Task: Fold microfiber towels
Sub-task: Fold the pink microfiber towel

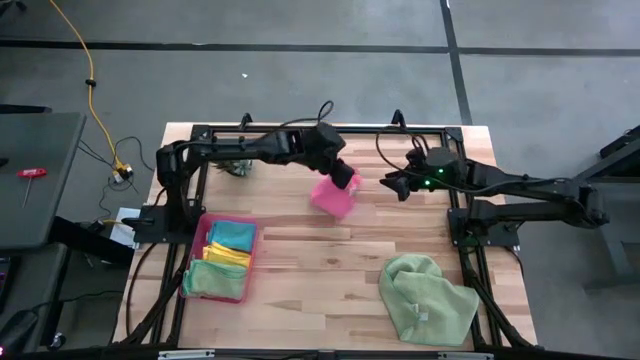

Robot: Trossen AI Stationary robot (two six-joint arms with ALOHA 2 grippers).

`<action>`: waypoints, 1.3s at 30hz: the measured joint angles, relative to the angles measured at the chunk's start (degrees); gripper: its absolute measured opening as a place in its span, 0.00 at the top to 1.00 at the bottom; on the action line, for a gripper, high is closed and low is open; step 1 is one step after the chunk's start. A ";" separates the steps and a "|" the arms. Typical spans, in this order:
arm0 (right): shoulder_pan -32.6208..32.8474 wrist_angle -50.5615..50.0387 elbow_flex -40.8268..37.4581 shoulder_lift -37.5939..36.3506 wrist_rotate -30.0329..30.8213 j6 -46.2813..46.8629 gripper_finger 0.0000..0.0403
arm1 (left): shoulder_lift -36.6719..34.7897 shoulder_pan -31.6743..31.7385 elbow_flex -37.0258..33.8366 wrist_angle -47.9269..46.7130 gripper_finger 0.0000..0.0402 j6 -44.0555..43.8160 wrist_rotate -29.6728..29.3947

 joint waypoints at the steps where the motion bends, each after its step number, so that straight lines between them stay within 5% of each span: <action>1: 0.00 -0.06 0.00 -0.73 -0.44 -0.02 0.53 | 0.00 -0.04 0.88 0.47 1.00 1.71 1.16; 9: 0.02 0.10 0.00 -2.23 -1.25 -0.03 0.53 | -0.81 -2.35 5.78 -4.90 1.00 14.20 3.94; 17: 0.04 -1.10 0.00 1.07 -1.67 -0.04 0.53 | -2.29 -3.61 7.85 -12.24 1.00 14.41 4.07; 29: 0.04 -4.35 0.00 8.37 -6.12 -4.94 0.53 | -2.01 -6.12 7.92 -28.32 1.00 15.34 -12.99; 39: 0.04 -5.77 0.00 18.29 -6.11 -6.24 0.53 | -2.01 -7.48 7.92 -28.57 1.00 15.79 -15.08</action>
